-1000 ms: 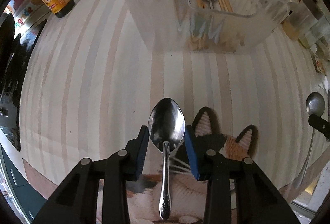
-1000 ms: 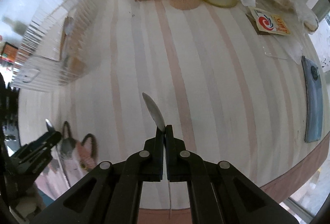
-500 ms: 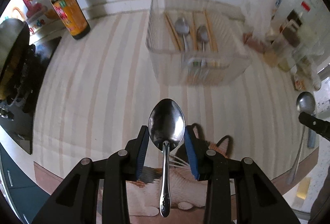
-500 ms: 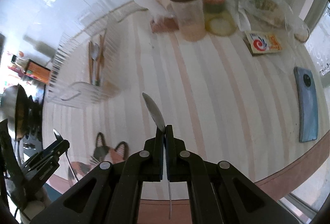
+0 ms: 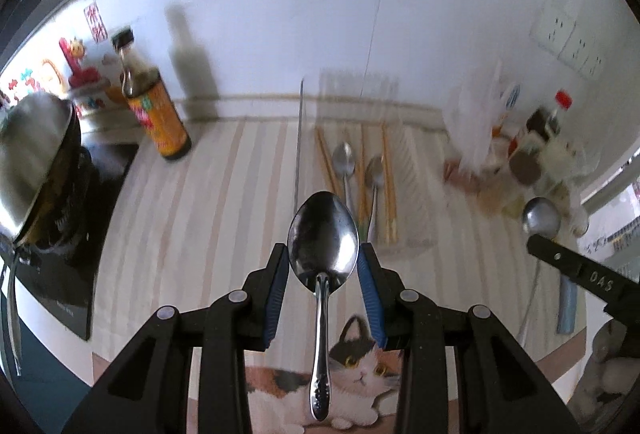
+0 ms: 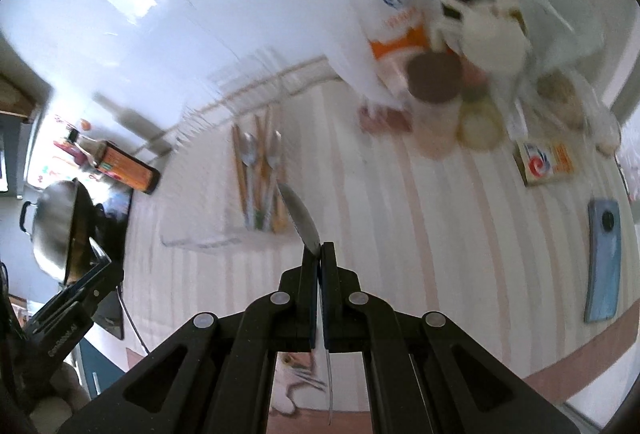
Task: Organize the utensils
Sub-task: 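Lift both held spoons and carry them over the clear basket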
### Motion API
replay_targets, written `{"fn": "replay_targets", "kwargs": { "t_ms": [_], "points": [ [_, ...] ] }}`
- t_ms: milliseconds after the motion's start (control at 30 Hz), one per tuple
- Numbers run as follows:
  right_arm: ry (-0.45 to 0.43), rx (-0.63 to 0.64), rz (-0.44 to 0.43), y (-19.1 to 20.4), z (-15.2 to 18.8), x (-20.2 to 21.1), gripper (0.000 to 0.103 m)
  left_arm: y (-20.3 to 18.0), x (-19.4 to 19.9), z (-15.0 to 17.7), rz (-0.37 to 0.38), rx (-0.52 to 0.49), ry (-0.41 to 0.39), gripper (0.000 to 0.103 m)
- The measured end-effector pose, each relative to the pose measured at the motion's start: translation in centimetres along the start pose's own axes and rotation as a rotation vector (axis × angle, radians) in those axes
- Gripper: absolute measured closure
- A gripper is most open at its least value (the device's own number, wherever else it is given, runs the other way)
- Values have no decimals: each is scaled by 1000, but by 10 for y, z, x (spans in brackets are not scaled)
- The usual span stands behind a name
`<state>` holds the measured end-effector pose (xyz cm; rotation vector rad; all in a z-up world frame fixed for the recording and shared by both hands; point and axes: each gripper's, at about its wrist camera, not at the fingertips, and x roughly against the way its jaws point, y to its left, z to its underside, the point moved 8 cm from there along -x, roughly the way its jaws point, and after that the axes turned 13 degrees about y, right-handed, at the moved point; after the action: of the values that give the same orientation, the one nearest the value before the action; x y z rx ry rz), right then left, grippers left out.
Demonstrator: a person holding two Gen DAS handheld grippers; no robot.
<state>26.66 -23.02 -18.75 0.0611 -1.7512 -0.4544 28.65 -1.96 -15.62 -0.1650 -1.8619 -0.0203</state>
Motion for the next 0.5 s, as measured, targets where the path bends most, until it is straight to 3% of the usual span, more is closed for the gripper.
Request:
{"fn": "replay_targets", "kwargs": {
  "t_ms": [233,500],
  "points": [
    [-42,44,-48,41,-40,14,102,-10,8,-47,29,-19,-13,71],
    [-37,84,-84,87,-91,0,102,-11,-19,-102,143,30,97,71]
  ]
}}
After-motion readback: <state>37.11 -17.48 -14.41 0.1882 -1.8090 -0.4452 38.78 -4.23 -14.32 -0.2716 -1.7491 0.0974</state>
